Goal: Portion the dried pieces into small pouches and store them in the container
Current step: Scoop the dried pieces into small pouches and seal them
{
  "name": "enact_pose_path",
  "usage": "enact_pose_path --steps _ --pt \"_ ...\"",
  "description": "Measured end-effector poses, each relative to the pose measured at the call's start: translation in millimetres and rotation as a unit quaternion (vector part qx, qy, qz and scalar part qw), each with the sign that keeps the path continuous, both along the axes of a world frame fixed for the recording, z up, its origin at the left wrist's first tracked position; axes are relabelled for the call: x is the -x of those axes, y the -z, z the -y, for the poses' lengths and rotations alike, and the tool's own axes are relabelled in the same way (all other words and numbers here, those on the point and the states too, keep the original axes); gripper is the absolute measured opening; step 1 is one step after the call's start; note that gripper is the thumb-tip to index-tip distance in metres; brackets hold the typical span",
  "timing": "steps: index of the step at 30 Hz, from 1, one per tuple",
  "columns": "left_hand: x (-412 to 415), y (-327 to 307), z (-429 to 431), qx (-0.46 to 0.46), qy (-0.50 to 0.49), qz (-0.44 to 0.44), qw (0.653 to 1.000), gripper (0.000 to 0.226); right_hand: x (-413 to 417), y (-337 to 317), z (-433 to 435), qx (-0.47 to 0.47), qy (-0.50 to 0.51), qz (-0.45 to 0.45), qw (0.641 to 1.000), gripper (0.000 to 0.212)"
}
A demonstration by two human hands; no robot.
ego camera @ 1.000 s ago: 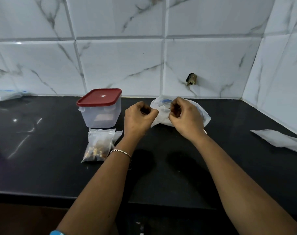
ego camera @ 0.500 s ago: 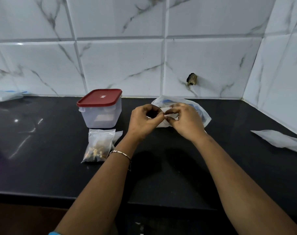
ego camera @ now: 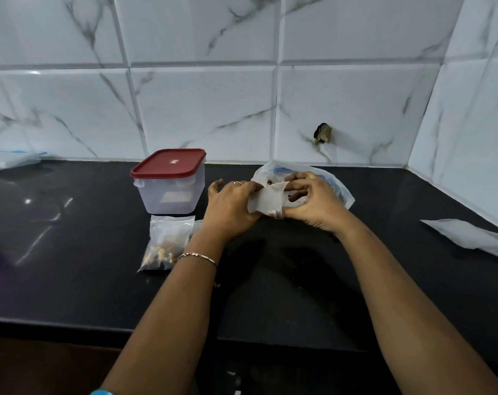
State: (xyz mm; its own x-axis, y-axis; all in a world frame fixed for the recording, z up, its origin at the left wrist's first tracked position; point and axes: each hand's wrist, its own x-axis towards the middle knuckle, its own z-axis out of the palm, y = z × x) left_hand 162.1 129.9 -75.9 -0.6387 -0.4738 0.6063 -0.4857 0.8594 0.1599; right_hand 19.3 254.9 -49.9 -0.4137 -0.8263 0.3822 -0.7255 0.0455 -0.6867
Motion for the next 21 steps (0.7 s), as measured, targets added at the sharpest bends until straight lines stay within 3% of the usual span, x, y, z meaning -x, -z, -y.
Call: enact_pose_path --steps 3,10,16,21 --pt "0.4 1.1 1.6 0.018 -0.010 -0.028 0.999 0.036 -0.4 -2.1 -2.7 0.010 0.007 0.006 1.000 0.045" --pt "2.6 7.6 4.1 0.022 0.016 -0.041 0.999 0.046 3.5 3.8 6.3 0.017 -0.025 -0.024 0.999 0.013" --pt "3.6 3.9 -4.9 0.007 0.071 -0.049 0.996 0.085 -3.6 6.8 7.6 -0.008 -0.035 -0.068 0.997 0.026" --pt "5.7 4.7 -10.4 0.020 0.105 -0.065 0.992 0.074 -4.8 5.5 9.8 -0.049 -0.054 -0.100 0.992 0.029"
